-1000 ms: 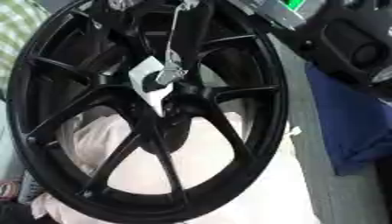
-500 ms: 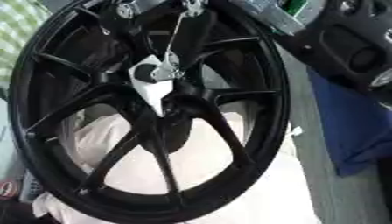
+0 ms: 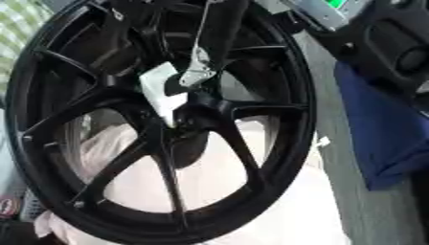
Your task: Pull the pin out of the wheel hub.
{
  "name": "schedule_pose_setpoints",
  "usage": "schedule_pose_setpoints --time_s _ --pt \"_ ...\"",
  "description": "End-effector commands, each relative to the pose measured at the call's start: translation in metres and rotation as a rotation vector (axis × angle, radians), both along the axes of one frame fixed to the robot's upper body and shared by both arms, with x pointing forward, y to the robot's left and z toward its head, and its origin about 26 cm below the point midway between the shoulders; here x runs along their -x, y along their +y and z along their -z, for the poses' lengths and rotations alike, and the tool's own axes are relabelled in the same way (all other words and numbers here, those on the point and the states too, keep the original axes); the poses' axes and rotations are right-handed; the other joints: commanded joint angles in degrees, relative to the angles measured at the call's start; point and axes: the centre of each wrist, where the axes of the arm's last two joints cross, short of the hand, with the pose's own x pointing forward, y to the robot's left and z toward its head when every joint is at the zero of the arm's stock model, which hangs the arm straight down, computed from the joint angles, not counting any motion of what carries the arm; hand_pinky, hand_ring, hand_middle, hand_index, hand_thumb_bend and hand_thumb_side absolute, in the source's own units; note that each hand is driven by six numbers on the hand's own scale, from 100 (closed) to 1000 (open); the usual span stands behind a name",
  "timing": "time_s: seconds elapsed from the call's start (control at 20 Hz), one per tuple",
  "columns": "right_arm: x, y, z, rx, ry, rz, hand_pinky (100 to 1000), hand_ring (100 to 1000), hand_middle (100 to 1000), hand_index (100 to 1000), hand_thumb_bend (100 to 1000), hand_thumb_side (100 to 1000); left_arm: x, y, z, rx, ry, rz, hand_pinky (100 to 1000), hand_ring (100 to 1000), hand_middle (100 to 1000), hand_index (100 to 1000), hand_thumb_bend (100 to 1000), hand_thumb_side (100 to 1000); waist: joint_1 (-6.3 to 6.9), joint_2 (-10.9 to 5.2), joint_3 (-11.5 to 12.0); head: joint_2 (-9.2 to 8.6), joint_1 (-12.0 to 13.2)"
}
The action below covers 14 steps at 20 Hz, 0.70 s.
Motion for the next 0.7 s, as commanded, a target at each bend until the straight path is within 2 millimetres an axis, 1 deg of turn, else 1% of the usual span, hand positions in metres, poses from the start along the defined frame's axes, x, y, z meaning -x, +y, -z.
schedule_pose_setpoints --time_s 0.05,0.1,0.25,0.4,0.7 --pt "0.015 -0.008 -0.020 -0.036 -0.030 0.010 888 915 777 881 363 299 0.002 0.003 -0.006 -0.015 -0.020 -0.003 703 744 605 685 325 743 0.47 -1.42 -0.13 0.17 -0.05" --pt "0.017 -0.010 -0.021 -0.041 -0.026 0.015 886 915 778 881 370 320 0.002 0.003 -0.005 -0.015 -0.019 -0.004 703 744 605 685 325 743 0.46 -1.47 -0.16 0.18 -0.06" --pt "0.020 -0.012 -0.019 -0.039 -0.021 0.030 883 914 775 879 384 334 0.001 0.003 -0.005 -0.014 -0.018 -0.004 703 745 605 685 325 743 0.40 -1.57 -0.22 0.24 -0.11" --pt "0.022 -0.012 -0.015 -0.020 -0.024 0.040 880 913 766 868 410 324 0.001 0.003 -0.005 -0.015 -0.017 -0.002 704 745 605 685 325 743 0.36 -1.57 -0.17 0.26 -0.13" --pt "0.023 -0.013 -0.003 0.017 -0.018 0.066 875 909 749 862 432 323 0.001 0.002 -0.005 -0.014 -0.017 0.002 704 744 604 685 324 743 0.32 -1.57 0.08 0.26 -0.41"
